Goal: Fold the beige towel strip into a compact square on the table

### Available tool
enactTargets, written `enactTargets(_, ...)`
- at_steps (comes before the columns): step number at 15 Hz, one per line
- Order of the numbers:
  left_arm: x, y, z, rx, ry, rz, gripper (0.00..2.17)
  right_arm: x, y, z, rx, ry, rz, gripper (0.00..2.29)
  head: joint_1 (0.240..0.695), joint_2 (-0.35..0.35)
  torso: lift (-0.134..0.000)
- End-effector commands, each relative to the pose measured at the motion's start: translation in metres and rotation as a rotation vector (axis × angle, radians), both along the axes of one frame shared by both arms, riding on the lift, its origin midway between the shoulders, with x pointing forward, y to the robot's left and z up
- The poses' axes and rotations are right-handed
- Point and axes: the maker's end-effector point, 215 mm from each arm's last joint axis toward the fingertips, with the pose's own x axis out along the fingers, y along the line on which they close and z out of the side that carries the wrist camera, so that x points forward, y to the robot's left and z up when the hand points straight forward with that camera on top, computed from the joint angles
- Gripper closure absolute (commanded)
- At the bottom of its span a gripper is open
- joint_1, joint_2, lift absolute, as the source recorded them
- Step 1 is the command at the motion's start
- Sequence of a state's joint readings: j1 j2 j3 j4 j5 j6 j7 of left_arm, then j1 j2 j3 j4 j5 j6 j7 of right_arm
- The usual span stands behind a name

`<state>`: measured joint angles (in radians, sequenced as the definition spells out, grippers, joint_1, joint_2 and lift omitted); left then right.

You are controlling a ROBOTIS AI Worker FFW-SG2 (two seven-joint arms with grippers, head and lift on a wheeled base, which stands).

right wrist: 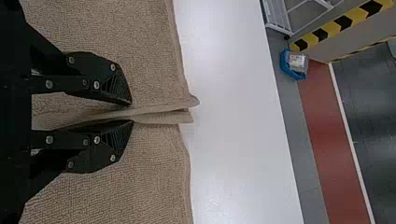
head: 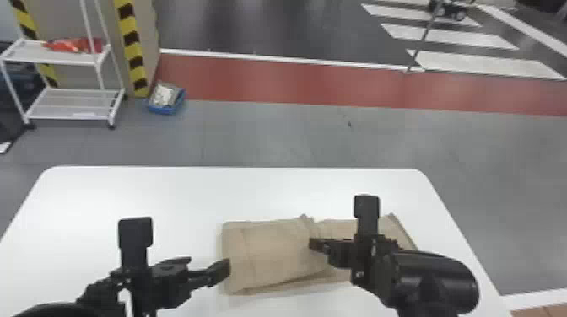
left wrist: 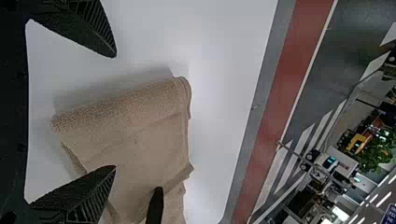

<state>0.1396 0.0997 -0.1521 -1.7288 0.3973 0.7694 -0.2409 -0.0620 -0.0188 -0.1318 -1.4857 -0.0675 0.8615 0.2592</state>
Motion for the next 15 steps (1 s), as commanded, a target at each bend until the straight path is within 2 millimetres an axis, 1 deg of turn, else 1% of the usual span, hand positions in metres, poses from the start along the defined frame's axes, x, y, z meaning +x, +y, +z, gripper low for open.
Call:
enactTargets(1, 0.0, 0.0, 0.0, 0.001, 0.0, 0.0, 0.02, -0.001, -0.002, -0.001, 0.0, 0.003, -0.003, 0.89, 0.695, -0.192, 0.0)
enactTargets(4, 0.0, -0.001, 0.0, 0.002, 0.001, -0.001, 0.02, 0.0, 0.003, 0.004, 0.001, -0.016, 0.008, 0.97, 0.695, -0.194, 0.0)
enactTargets(11, 0.002, 0.0, 0.001, 0.002, -0.002, 0.0, 0.02, -0.006, 0.0, 0.024, -0.006, -0.034, 0.005, 0.97, 0.695, -0.191, 0.0)
enactTargets(13, 0.003, 0.002, 0.001, 0.005, -0.002, 0.003, 0.02, -0.01, -0.006, 0.035, 0.0, -0.038, -0.006, 0.97, 0.695, -0.193, 0.0)
enactTargets(15, 0.004, 0.007, -0.001, 0.009, -0.001, 0.013, 0.02, -0.015, -0.021, 0.05, 0.002, -0.048, -0.03, 0.97, 0.695, -0.196, 0.0)
